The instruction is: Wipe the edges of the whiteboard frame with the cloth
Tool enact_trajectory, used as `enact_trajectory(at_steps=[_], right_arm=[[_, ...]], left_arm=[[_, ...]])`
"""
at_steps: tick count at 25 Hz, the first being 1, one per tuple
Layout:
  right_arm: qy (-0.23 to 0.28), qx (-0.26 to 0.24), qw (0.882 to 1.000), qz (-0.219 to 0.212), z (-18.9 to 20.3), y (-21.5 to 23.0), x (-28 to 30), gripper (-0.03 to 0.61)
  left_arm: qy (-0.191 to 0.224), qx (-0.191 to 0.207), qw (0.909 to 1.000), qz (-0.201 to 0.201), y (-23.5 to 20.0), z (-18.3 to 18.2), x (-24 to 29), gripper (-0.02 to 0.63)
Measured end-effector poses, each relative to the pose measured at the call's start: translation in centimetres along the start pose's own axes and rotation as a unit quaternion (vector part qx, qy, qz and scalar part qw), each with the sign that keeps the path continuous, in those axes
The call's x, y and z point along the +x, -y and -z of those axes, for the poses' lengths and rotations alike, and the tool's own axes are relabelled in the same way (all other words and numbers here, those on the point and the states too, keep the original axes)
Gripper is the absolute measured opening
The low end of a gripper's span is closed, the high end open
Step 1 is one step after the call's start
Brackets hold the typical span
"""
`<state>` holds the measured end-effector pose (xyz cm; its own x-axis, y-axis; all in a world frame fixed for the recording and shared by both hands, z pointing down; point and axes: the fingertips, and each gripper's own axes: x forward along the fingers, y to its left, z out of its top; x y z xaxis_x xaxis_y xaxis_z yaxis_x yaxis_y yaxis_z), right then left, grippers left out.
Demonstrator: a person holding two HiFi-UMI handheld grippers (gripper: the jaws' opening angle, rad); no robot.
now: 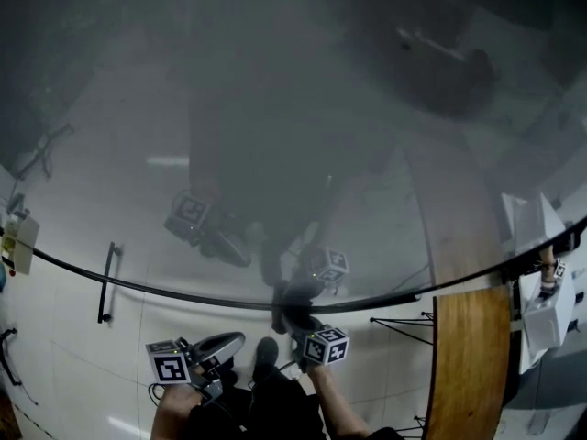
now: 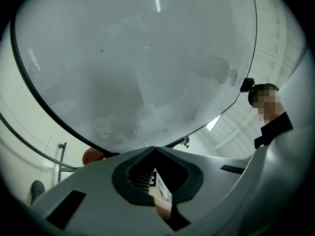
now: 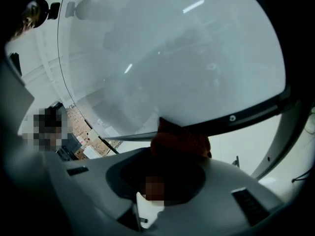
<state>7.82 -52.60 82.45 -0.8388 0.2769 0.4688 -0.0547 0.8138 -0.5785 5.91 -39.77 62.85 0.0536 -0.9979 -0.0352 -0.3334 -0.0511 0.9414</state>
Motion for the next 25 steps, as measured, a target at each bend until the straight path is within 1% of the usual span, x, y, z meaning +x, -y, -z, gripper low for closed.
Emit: enact_trajectory(at_steps=[3,8,12,15,18,21,23,25], right_arm=[[-0.003,0.003,1.000,0.007,-0.1,-0.1,-0.2,0.075],[-0.012,0.002,1.000,0.006,0.7,-1.9,2.2,0.074],[-0.008,0.009,1.000,0.004,0.1,-3.2,2.6,0.075],[-0.011,0.013,1.000,0.003,0.2,-3.6,2.8,0.075],[-0.013,0.015,1.000,0.002,0.2,-4.8,3.8,0.074],[-0.013,0.016,1.000,0.000,0.1,-6.4,5.3,0.075],[-0.014,0.019,1.000,0.004,0.3,-7.0,6.1,0.074],[-0.013,0.021,1.000,0.007,0.5,-7.6,6.6,0.074]], left_arm=[[0.007,0.001,1.0000,0.005,0.7,-0.4,-0.3,-0.011],[0.019,-0.001,0.9998,0.008,-0.1,-2.0,-3.3,-0.011],[0.027,0.003,0.9996,0.007,-0.1,-2.2,-4.3,-0.011],[0.032,-0.001,0.9995,-0.006,-0.5,-2.0,-5.2,-0.011],[0.039,-0.003,0.9991,-0.014,-0.7,-2.8,-6.7,-0.011],[0.045,-0.005,0.9989,-0.013,-1.4,-3.6,-8.6,-0.011],[0.047,-0.002,0.9989,-0.002,-1.5,-3.9,-9.6,-0.011],[0.047,-0.002,0.9989,-0.001,-2.2,-4.0,-10.8,-0.011]])
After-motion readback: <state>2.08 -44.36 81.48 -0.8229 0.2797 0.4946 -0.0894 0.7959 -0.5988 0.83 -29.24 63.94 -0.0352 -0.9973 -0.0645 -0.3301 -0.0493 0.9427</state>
